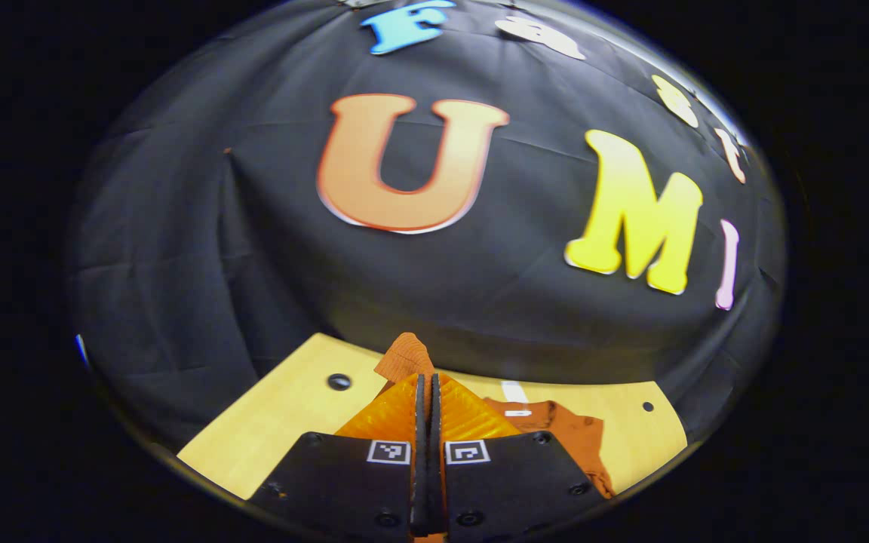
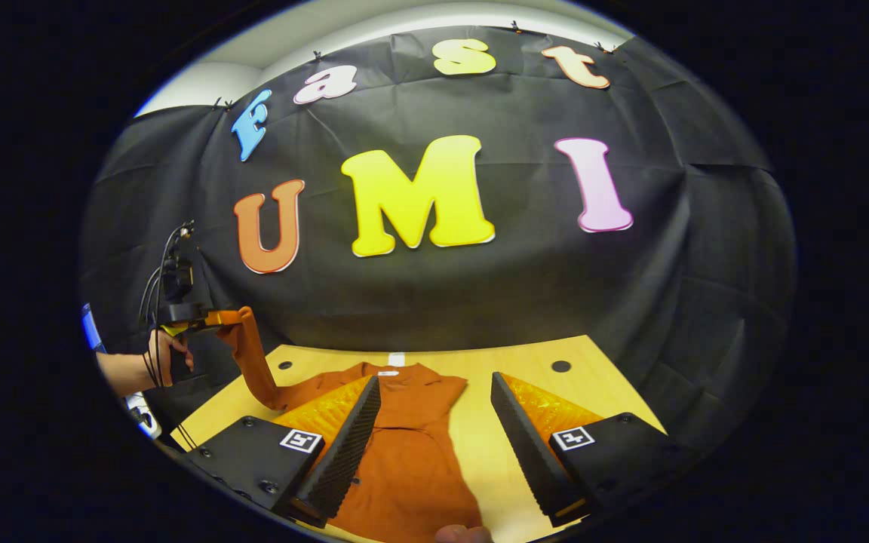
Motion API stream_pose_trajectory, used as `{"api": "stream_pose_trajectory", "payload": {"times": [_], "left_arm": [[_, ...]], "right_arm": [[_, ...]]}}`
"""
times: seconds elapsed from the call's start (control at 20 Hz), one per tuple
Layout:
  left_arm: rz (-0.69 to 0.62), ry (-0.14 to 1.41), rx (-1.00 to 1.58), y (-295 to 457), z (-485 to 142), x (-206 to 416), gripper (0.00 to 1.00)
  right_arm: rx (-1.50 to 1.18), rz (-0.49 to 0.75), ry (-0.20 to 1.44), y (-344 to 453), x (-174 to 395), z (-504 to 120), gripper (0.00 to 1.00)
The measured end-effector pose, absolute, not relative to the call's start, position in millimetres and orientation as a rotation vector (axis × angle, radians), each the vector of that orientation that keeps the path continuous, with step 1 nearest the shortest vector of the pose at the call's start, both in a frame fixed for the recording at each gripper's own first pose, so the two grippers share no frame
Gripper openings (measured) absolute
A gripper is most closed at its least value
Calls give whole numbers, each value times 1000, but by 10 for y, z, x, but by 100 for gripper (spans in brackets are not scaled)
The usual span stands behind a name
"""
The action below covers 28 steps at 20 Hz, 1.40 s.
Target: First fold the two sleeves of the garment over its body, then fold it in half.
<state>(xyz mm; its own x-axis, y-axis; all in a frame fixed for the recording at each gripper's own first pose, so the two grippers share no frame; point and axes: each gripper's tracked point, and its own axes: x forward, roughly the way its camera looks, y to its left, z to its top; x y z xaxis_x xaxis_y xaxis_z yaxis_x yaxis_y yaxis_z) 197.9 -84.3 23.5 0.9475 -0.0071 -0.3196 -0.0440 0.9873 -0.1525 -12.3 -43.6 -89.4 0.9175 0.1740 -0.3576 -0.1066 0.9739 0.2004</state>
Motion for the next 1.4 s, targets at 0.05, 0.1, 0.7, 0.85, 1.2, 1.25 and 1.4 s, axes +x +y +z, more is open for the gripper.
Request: {"api": "stream_pose_trajectory", "payload": {"times": [0.05,0.1,0.7,0.85,1.2,1.25,1.4], "left_arm": [[-18,334,-148,-1144,231,2042,3],[-54,343,-132,-1425,183,2091,3],[-166,588,44,-3205,-1433,2317,4],[-182,583,161,-3366,-1691,2352,12],[-340,528,166,-3826,-1402,2173,87],[-344,513,149,-3763,-1257,2121,88],[-329,432,98,-3522,-787,2015,90]], "right_arm": [[175,113,381,-625,-166,-903,95],[180,84,381,-787,-212,-896,95],[127,-197,427,-1978,-759,-877,94],[110,-210,455,-2046,-728,-927,94],[93,-170,453,-1916,-615,-829,94],[96,-155,445,-1852,-564,-826,94],[101,-85,423,-1581,-409,-834,95]]}}
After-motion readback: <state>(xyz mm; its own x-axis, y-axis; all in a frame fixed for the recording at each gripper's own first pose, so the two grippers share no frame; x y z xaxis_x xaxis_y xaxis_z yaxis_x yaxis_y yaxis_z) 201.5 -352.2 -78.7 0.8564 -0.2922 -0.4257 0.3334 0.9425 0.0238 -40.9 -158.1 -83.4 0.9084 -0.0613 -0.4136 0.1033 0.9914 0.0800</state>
